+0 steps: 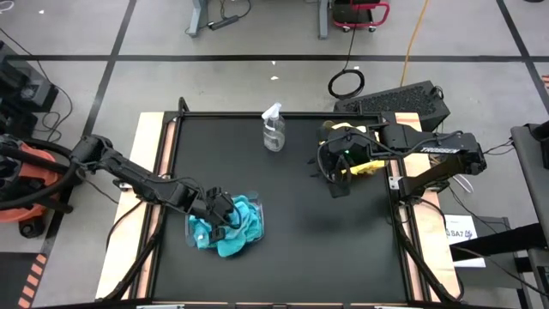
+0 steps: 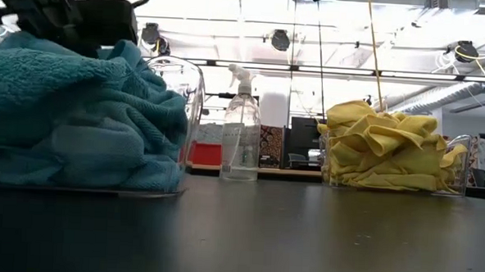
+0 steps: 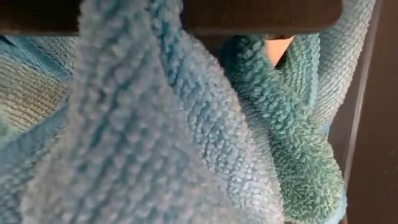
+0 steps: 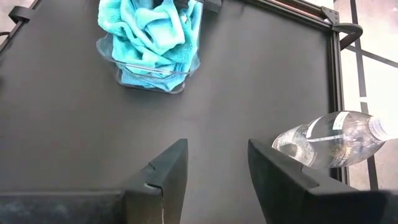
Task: Sort microfiber towel by color & place in baskets
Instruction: Put the blue towel into the bottom transparent bin
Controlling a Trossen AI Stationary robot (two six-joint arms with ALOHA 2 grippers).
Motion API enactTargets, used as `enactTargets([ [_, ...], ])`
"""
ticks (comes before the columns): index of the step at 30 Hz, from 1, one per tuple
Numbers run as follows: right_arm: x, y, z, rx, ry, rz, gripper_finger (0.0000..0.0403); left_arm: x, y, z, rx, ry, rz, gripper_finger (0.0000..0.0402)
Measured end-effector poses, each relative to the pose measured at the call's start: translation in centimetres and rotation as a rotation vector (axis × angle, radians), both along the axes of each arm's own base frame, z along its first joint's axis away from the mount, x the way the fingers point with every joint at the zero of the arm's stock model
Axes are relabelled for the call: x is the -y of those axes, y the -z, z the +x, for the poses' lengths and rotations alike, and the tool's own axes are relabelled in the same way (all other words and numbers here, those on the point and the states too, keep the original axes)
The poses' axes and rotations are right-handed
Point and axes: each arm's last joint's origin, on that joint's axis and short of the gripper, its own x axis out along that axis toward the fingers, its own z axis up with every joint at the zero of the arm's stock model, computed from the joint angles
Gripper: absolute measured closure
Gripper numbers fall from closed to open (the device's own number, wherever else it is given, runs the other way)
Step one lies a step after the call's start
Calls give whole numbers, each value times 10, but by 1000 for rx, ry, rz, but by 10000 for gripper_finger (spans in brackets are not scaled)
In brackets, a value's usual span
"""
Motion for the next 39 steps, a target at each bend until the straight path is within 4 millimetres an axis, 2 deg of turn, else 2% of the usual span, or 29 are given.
enactTargets([
  [5,0,0,0,-6,1,0,243,-1,19,-2,-41,-31,-1,389],
  [13,0,1,-1,-13,2,0,243,0,21,0,-30,-21,-4,386],
  [16,0,1,-1,-14,1,0,243,3,20,1,-9,5,-33,370],
  [19,0,1,-1,-16,1,0,243,9,12,7,19,70,-69,325],
  [24,0,2,-2,-22,1,-1,243,13,0,13,32,108,-126,219],
  [28,0,2,-2,-26,1,0,243,16,-10,16,13,137,-168,155],
  [32,0,2,-2,-26,1,0,243,18,-26,17,24,154,-196,128],
  [39,0,2,-2,-26,-1,-3,243,15,-57,14,49,150,-189,129],
])
